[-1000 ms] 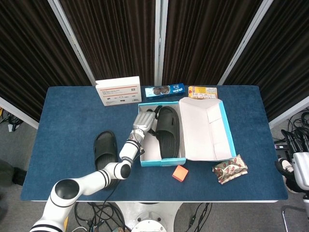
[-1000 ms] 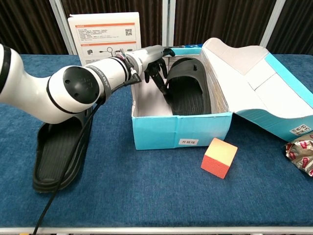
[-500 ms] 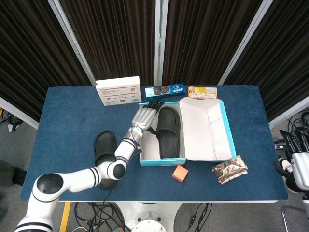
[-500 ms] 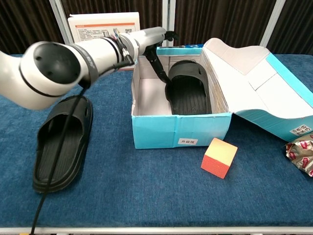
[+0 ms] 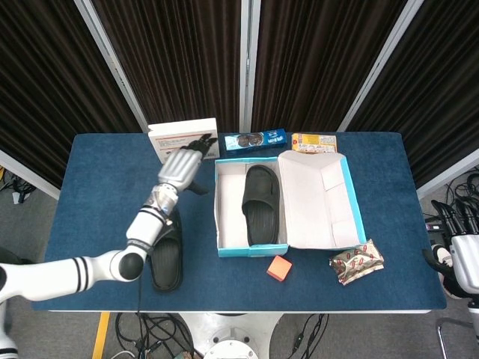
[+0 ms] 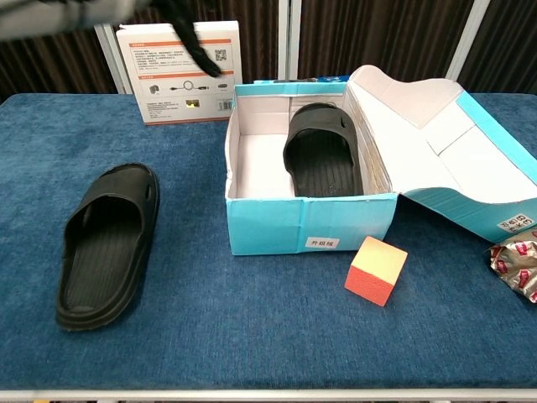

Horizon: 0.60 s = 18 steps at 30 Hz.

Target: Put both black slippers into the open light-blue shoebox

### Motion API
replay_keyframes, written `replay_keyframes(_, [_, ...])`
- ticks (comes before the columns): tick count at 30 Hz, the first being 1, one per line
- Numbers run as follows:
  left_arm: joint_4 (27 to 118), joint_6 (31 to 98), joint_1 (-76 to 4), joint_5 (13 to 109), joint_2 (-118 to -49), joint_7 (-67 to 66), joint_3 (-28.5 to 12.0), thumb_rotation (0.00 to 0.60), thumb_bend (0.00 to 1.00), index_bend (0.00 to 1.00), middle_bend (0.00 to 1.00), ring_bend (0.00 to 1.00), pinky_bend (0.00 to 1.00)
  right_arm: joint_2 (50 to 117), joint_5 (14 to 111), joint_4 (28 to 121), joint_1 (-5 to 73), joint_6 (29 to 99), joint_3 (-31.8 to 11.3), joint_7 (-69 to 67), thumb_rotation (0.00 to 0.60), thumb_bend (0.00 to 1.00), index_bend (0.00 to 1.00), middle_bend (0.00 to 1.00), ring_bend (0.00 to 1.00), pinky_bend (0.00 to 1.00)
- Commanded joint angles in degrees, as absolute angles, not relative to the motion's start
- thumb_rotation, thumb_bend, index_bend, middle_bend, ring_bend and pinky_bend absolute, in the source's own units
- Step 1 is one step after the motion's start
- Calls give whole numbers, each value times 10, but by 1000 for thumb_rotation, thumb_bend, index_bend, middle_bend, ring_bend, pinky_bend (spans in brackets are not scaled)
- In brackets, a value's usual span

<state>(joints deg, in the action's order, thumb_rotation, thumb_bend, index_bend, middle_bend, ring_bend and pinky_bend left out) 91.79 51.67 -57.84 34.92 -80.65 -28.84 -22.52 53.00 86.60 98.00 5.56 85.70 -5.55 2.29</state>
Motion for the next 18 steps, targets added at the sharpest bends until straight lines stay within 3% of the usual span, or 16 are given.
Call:
replay_keyframes(1, [972, 539, -529, 341, -735, -272, -203, 600, 0, 100, 61, 375, 469, 532, 866, 978, 59, 853, -56, 20, 600, 134, 50, 146, 0, 112])
replay_keyframes(5, [1002, 528, -491, 340, -678, -262, -161, 600, 0, 99, 78, 513, 481, 536, 868, 973, 63, 848, -56, 17, 600, 134, 50, 146, 0, 118])
replay_keyframes(7, [1008, 519, -481, 335, -666, -263, -139, 600, 0, 92, 78, 536, 481, 539, 869, 971, 65, 845, -55, 17, 600, 134, 50, 146, 0, 118])
replay_keyframes(11, [1010, 498, -472, 328, -666, -272, -92, 600, 0, 79, 78, 544, 480, 546, 871, 970, 69, 837, -53, 17, 600, 134, 49, 146, 0, 118])
replay_keyframes(18, [989, 475, -472, 314, -694, -268, -52, 600, 0, 58, 78, 544, 480, 548, 873, 973, 68, 840, -50, 23, 600, 135, 50, 146, 0, 120])
